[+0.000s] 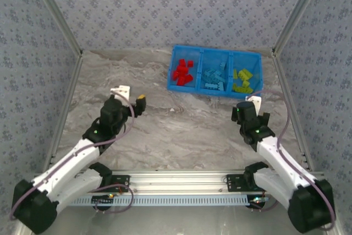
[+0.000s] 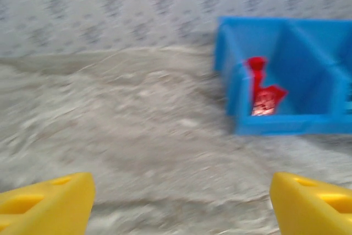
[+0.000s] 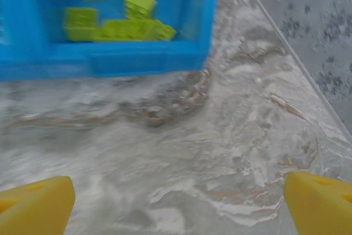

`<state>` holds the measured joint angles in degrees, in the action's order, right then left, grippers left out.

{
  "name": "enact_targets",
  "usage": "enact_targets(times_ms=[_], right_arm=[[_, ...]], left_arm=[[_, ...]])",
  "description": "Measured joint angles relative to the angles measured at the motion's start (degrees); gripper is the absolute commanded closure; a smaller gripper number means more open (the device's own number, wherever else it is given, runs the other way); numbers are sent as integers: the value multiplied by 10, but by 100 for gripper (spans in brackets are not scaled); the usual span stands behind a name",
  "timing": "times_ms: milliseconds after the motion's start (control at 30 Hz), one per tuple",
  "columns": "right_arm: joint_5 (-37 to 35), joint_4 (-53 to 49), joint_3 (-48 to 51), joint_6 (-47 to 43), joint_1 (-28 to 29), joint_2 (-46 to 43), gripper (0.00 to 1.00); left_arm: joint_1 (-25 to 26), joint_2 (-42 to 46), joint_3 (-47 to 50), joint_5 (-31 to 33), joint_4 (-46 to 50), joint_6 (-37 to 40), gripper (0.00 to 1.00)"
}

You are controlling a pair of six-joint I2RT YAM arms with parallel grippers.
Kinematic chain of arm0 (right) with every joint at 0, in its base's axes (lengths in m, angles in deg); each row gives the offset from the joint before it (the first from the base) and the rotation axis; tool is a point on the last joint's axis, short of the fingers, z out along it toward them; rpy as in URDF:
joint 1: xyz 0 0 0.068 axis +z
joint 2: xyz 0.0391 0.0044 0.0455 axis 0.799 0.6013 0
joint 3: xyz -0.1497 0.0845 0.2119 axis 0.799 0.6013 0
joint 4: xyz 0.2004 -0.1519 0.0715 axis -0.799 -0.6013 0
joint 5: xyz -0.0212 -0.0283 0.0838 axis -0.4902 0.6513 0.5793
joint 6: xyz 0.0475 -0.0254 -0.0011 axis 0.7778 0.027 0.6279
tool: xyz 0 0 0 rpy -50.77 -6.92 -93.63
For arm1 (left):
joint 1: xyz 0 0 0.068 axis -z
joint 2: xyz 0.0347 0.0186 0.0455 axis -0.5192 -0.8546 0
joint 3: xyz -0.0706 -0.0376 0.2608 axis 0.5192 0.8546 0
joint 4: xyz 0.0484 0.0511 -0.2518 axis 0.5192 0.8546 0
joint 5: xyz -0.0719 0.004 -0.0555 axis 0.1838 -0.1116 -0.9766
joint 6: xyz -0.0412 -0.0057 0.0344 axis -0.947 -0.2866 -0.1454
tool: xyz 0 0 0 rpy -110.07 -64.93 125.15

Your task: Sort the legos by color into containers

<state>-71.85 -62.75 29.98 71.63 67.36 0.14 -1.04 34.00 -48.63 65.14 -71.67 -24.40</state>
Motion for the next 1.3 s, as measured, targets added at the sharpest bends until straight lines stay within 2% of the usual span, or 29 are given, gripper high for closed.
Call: enact_targets(times_ms=[133, 233, 333, 433, 567, 767, 1100, 1300], right_arm=[[59, 180, 39, -33, -89, 112, 4], [83, 289, 42, -69, -102, 207, 5], [132, 409, 41, -107, -110, 289, 3], [187, 489, 49, -117, -149, 335, 0], [203, 540, 51, -129, -149, 336, 0], [218, 567, 51, -132, -146, 336, 0], [228, 574, 51, -136, -147, 336, 0], [273, 569, 49, -143, -156, 336, 0]], left_arm=[[-75, 34, 61, 25, -1, 14, 1], [-120, 23, 92, 27, -32, 41, 1], [-170, -22, 122, 16, -89, 63, 1], [-229, -97, 132, -14, -148, 75, 1], [-282, -232, 126, -63, -255, 82, 1], [-315, -403, 74, -136, -361, 83, 1], [-318, -412, 70, -154, -395, 83, 1], [-318, -412, 70, -154, -396, 83, 1]])
